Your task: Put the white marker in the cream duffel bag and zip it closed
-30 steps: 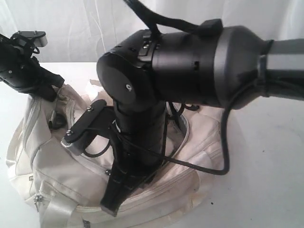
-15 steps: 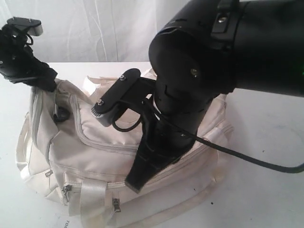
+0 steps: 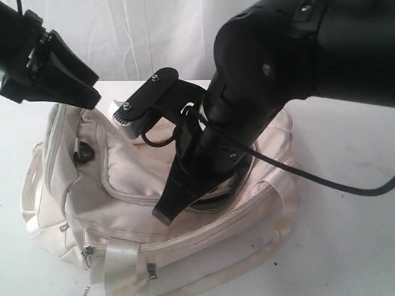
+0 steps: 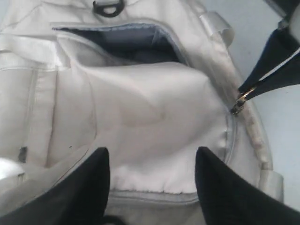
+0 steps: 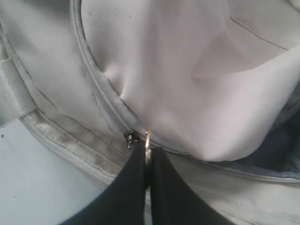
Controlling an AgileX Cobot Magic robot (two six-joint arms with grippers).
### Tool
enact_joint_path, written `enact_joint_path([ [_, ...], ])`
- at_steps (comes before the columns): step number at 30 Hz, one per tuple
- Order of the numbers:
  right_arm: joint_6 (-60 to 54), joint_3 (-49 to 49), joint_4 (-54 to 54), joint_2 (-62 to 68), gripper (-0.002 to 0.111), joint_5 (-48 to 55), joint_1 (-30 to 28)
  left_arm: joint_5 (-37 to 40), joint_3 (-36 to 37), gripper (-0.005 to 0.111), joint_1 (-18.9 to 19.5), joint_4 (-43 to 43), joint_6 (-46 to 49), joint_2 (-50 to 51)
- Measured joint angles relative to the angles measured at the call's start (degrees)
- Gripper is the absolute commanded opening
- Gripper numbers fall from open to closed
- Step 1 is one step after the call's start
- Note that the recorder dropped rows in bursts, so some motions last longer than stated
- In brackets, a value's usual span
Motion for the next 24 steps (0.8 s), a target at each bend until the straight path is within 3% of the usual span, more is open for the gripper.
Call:
enact_joint_path([
  [4, -5.18, 0.00, 4.05, 0.00, 0.000, 0.79, -3.21, -5.63, 7.41, 0.058, -7.43, -3.65, 2.11, -0.15],
  [7, -6.59, 0.00, 4.50, 0.00, 0.000, 1.61, -4.22, -9.27, 11.52, 0.058, -13.34, 3.72, 7.03, -0.55],
  [10, -8.87, 0.32, 3.72, 0.00, 0.000, 3.10, -4.32, -13.16, 15.04, 0.058, -22.38, 7.94, 11.87, -1.24],
  [13, -10.90, 1.28, 1.22, 0.54, 0.000, 6.22, -4.85, -21.12, 18.62, 0.058, -27.92, 17.32, 9.03, -2.33],
  [21, -11.03, 1.56, 1.11, 0.86, 0.000, 5.92, -5.13, -26.25, 20.52, 0.057, -28.77, 19.05, 6.65, -1.77],
  [24, -10.66, 2.05, 1.46, 0.86, 0.000, 4.29, -5.73, -27.92, 20.52, 0.048, -28.91, 19.05, 4.85, -1.42],
])
